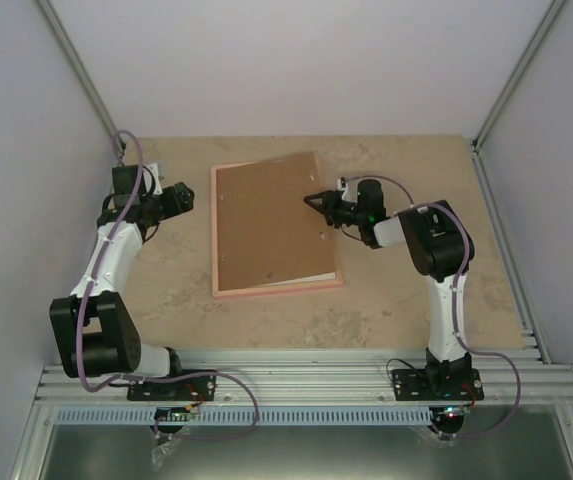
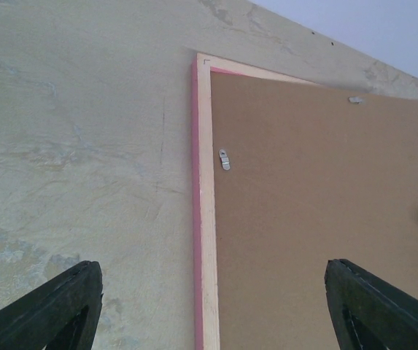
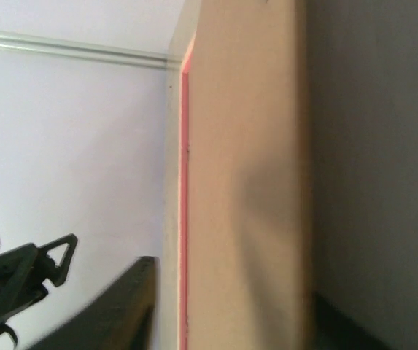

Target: Put the photo into the frame

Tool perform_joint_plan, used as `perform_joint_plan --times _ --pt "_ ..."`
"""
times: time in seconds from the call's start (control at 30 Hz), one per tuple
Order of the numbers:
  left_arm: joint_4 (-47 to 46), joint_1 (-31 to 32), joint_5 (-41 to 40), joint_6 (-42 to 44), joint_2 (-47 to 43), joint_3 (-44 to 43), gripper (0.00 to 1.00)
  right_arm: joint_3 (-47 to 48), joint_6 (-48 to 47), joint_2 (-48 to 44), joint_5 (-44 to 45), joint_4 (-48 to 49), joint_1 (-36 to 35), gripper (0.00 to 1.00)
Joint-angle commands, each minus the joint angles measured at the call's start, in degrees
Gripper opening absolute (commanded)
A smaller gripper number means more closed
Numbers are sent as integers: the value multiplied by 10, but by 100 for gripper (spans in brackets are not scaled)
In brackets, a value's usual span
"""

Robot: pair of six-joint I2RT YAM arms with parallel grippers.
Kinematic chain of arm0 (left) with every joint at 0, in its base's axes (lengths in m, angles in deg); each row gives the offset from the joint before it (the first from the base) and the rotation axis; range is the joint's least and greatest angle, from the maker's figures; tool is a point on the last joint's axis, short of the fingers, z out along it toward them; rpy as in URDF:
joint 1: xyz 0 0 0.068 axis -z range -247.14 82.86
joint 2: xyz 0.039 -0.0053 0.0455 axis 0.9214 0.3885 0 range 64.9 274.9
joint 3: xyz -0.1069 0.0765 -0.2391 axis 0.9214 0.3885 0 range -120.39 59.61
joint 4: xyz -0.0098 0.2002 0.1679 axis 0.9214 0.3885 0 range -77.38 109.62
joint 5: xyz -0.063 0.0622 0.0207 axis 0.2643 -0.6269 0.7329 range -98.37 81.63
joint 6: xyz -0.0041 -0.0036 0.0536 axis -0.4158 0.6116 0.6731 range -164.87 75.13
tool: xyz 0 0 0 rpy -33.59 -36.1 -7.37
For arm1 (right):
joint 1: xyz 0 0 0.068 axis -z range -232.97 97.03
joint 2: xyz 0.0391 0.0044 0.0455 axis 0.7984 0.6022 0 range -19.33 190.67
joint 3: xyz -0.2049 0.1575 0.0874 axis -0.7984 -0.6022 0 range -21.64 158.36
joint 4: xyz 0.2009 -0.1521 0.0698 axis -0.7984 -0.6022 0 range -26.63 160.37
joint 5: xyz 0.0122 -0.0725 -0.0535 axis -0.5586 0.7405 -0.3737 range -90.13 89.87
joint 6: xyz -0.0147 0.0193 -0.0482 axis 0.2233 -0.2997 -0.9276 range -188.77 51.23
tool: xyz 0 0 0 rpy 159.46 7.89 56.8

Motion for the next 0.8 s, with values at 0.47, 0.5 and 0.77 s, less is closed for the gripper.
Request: perform_joint_plan --times 0.47,0.5,0.77 --pt "1 -2 -61 0 0 -15 98 157 -321 -100 178 -421 -55 98" --pt "5 -2 -70 0 0 -18 99 163 -329 -101 189 -440 -56 98" --pt "31 -2 -80 8 18 -44 100 192 -429 -136 252 -531 -55 98"
